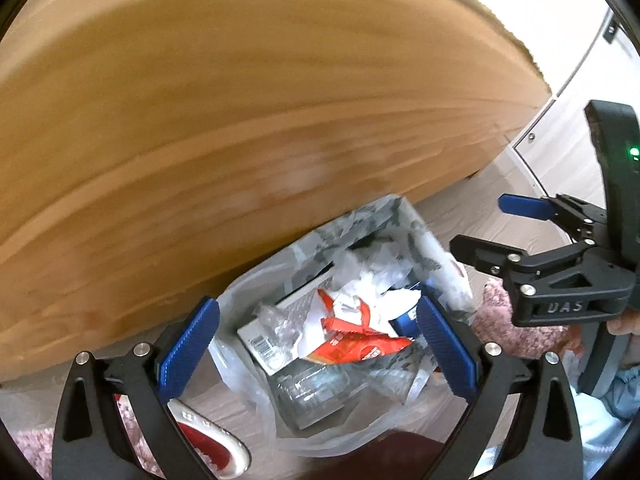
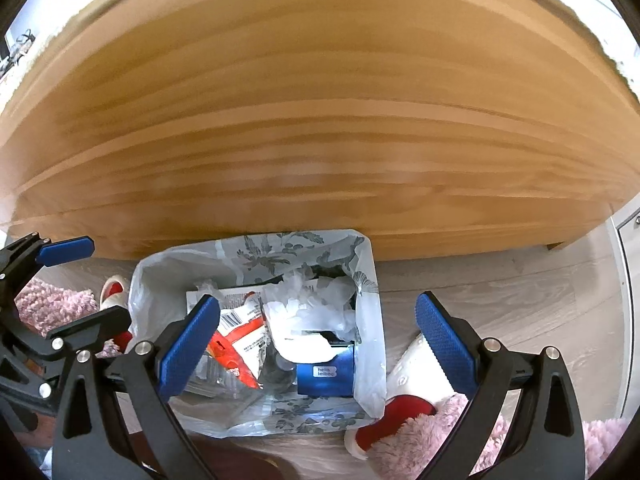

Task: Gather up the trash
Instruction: 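Raise both open tools from the bin back toward the bed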

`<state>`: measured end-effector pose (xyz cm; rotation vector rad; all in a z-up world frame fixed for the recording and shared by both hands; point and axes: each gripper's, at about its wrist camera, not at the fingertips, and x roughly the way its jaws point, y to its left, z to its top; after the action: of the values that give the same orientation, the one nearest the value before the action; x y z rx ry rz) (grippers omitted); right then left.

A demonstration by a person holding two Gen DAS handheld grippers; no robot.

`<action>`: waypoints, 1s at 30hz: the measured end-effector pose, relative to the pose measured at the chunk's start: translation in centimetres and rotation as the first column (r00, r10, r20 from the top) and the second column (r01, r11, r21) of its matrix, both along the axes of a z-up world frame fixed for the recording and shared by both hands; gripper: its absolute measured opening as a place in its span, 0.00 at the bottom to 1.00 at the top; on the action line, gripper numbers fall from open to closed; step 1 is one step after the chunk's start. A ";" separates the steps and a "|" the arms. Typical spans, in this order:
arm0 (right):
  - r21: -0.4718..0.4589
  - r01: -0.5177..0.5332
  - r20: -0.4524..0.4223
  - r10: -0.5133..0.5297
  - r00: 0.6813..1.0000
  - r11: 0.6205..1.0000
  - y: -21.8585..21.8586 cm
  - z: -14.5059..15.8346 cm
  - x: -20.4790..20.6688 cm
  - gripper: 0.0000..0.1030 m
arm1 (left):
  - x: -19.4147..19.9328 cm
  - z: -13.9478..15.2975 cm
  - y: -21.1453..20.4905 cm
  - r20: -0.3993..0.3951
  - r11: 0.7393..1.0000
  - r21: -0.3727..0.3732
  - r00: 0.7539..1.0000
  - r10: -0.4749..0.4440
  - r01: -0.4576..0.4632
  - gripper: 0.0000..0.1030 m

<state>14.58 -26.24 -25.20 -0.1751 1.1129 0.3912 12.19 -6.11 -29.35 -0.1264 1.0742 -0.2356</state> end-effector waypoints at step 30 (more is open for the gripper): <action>0.113 0.004 0.173 -0.024 0.985 0.994 -1.4 5.9 -2.8 0.91 | -3.2 6.8 1.2 0.263 1.000 -0.009 0.964 0.025 -0.024 0.92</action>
<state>11.78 -27.60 -19.34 -0.0997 0.9169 0.4169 8.97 -4.89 -22.52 -0.1103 0.8066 -0.2264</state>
